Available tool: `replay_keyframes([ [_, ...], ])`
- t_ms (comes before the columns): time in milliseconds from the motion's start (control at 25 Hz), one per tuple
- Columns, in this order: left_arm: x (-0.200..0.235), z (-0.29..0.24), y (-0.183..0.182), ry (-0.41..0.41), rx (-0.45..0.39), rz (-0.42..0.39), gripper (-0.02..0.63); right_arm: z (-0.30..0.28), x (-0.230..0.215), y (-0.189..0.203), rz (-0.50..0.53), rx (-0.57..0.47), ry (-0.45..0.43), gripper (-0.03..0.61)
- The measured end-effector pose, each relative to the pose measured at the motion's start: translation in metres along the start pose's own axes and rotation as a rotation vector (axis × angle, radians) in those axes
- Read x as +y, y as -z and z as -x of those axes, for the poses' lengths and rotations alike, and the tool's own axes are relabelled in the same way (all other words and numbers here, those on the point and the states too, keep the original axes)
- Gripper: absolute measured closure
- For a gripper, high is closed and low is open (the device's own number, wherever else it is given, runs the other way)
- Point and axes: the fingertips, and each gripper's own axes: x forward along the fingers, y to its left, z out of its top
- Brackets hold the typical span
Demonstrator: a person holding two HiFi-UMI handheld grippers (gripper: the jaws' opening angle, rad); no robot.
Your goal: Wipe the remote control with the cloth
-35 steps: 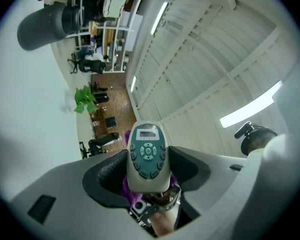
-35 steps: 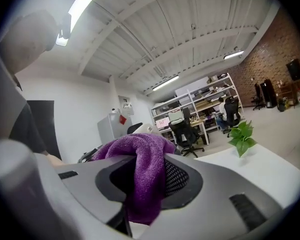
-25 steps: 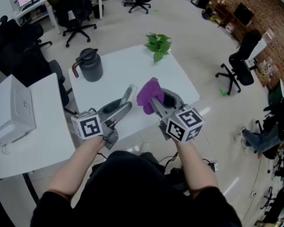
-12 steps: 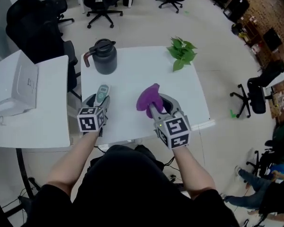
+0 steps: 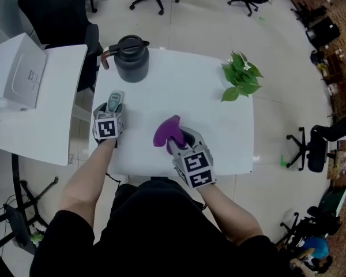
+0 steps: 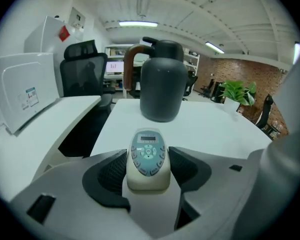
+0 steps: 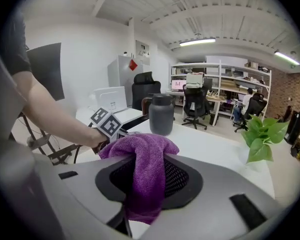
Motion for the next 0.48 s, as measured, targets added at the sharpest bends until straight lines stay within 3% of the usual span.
replay_keyframes([
  [200,0.003,-0.007,0.011,-0.04,0.028,0.006,0.362,-0.038,-0.005,0.031,0.003,0.087,-0.038,0.451],
  [320,-0.001,-0.011,0.018,-0.018,0.03,0.004,0.352,-0.063,-0.009,0.049,0.007,0.134,-0.038,0.451],
  [480,-0.002,-0.007,0.024,-0.006,0.047,0.014,0.281,-0.093,-0.017,0.069,0.019,0.188,-0.019,0.449],
])
